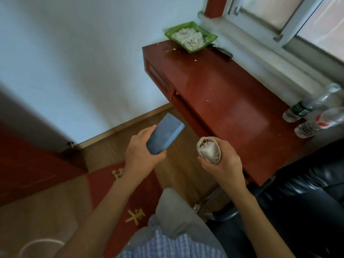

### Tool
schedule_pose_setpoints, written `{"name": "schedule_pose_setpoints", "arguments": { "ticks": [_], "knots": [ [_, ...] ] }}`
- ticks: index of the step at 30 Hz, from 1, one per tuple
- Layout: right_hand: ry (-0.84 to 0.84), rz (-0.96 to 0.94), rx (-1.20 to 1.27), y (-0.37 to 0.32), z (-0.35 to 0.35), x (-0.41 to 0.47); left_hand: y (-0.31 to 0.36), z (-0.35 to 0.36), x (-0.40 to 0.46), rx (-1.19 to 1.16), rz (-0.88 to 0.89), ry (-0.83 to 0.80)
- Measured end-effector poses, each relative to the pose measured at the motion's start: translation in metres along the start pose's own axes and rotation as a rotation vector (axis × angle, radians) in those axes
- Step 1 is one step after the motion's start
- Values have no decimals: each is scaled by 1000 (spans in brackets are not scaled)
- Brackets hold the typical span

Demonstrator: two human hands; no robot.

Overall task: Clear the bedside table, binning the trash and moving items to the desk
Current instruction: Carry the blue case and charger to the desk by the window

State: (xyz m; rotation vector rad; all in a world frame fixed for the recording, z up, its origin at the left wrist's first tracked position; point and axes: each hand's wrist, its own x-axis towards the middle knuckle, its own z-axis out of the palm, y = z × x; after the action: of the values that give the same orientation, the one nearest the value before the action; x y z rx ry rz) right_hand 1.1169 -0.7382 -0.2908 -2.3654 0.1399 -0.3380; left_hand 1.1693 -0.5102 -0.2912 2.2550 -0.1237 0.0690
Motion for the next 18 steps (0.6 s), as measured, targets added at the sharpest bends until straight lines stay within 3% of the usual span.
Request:
{"name": "schedule_pose_setpoints", "arguments": {
  "ticks": [9,18],
  "knots": [
    [25,17,-46,32,32,136,-13,26,141,4,32,-40],
    [129,116,-47,75,31,284,20,70,318,-14,103,-111]
  ]
}}
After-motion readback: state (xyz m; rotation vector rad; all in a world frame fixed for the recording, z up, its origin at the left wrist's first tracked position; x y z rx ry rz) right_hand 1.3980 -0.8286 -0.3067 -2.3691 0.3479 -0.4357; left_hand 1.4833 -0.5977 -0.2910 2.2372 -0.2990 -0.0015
